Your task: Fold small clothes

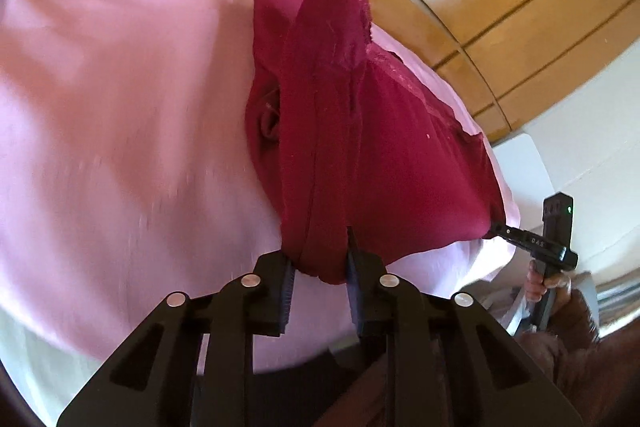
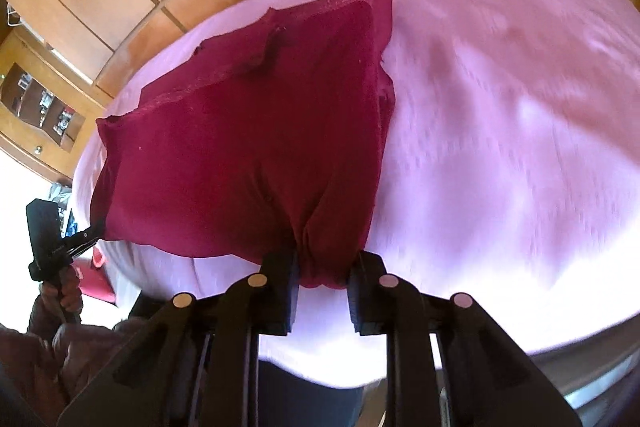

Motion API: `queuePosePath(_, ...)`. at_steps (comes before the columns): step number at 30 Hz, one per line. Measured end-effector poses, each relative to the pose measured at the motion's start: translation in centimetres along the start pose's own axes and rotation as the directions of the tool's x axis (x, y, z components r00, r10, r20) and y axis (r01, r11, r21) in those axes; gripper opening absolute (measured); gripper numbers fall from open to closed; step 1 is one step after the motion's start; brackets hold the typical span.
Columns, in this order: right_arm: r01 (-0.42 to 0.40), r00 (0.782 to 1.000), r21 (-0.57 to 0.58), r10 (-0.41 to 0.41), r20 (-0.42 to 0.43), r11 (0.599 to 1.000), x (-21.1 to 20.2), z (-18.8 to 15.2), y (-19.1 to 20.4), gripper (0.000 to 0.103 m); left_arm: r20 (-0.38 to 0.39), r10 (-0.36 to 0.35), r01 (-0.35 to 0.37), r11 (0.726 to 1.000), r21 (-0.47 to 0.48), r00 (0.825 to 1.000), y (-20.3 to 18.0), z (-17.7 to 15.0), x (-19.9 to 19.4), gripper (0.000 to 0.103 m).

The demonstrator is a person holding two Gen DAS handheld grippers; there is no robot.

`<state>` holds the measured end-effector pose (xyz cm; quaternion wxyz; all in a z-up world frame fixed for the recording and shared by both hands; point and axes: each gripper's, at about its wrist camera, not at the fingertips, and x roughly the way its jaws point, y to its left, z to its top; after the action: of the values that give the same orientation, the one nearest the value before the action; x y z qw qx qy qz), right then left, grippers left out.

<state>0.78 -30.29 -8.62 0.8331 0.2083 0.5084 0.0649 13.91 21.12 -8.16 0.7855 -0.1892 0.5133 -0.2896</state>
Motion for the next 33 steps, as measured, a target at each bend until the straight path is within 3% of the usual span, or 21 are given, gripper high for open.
queuePosePath(3, 0.011, 1.000, -0.006, -0.011, -0.001, 1.000, -0.3, -0.2, 0.4, 0.023, 0.040, 0.006, -0.007, 1.000, 0.017, 0.999, -0.4, 1.2, -1.1, 0.033)
queuePosePath(4, 0.007, 1.000, -0.002, -0.007, 0.002, 1.000, -0.5, 0.1, 0.4, 0.032, 0.060, 0.010, -0.012, 1.000, 0.020, 0.998, -0.6, 1.8, -1.4, 0.037)
queuePosePath(6, 0.030, 0.999, 0.002, -0.030, 0.030, 1.000, -1.0, 0.8, 0.5, 0.048, 0.114, 0.028, -0.031, 0.999, 0.030, 0.993, -0.7, 3.5, -2.0, 0.057)
queuePosePath(9, 0.060, 0.996, -0.001, -0.060, 0.066, 0.998, -1.1, 2.2, 1.1, 0.057, 0.151, 0.071, -0.078, 0.996, 0.042, 0.986, -0.7, 6.1, -1.5, 0.057)
queuePosePath(13, 0.130, 0.984, -0.011, -0.128, 0.121, 0.991, -0.9, 4.2, 1.6, 0.061, 0.147, 0.134, -0.152, 0.982, 0.116, 0.980, -1.6, 8.2, 1.0, 0.057)
queuePosePath(15, 0.165, 0.973, -0.009, -0.161, 0.167, 0.986, -0.7, 5.5, 1.8, 0.062, 0.143, 0.135, -0.154, 0.979, 0.131, 0.980, -1.7, 8.9, 1.8, 0.071)
queuePosePath(16, 0.168, 0.969, -0.005, -0.165, 0.182, 0.986, -0.6, 6.2, 1.8, 0.062, 0.151, 0.146, -0.166, 0.977, 0.131, 0.978, -1.8, 9.4, 2.3, 0.071)
queuePosePath(20, 0.193, 0.956, -0.011, -0.185, 0.227, 0.981, 0.5, 9.1, 2.0, 0.061, 0.139, 0.108, -0.127, 0.983, 0.133, 0.984, -1.6, 10.8, 4.0, 0.071)
queuePosePath(22, 0.209, 0.954, -0.026, -0.199, 0.223, 0.977, 1.4, 10.2, 2.0, 0.060, 0.126, 0.083, -0.099, 0.986, 0.132, 0.989, -1.6, 11.4, 4.7, 0.061)
queuePosePath(23, 0.227, 0.953, -0.034, -0.215, 0.215, 0.973, 2.1, 10.8, 2.0, 0.057, 0.113, 0.076, -0.091, 0.987, 0.133, 0.991, -1.7, 11.7, 5.1, 0.049)
queuePosePath(25, 0.225, 0.957, -0.037, -0.214, 0.194, 0.974, 2.9, 11.3, 1.7, 0.040, 0.106, 0.069, -0.084, 0.985, 0.147, 0.992, -1.9, 11.9, 5.5, 0.035)
queuePosePath(26, 0.222, 0.961, -0.041, -0.212, 0.179, 0.974, 3.2, 11.5, 1.6, 0.037, 0.101, 0.060, -0.075, 0.985, 0.154, 0.993, -2.0, 11.9, 5.6, 0.024)
queuePosePath(28, 0.210, 0.965, -0.054, -0.198, 0.171, 0.976, 3.3, 11.3, 1.6, 0.014, 0.108, 0.047, -0.065, 0.983, 0.172, 0.993, -2.4, 11.6, 5.3, 0.015)
queuePosePath(33, 0.168, 0.960, -0.053, -0.151, 0.236, 0.984, 0.6, 10.3, 2.7, 0.009, 0.154, -0.022, -0.007, 0.982, 0.186, 0.988, -3.1, 10.9, 2.8, 0.011)
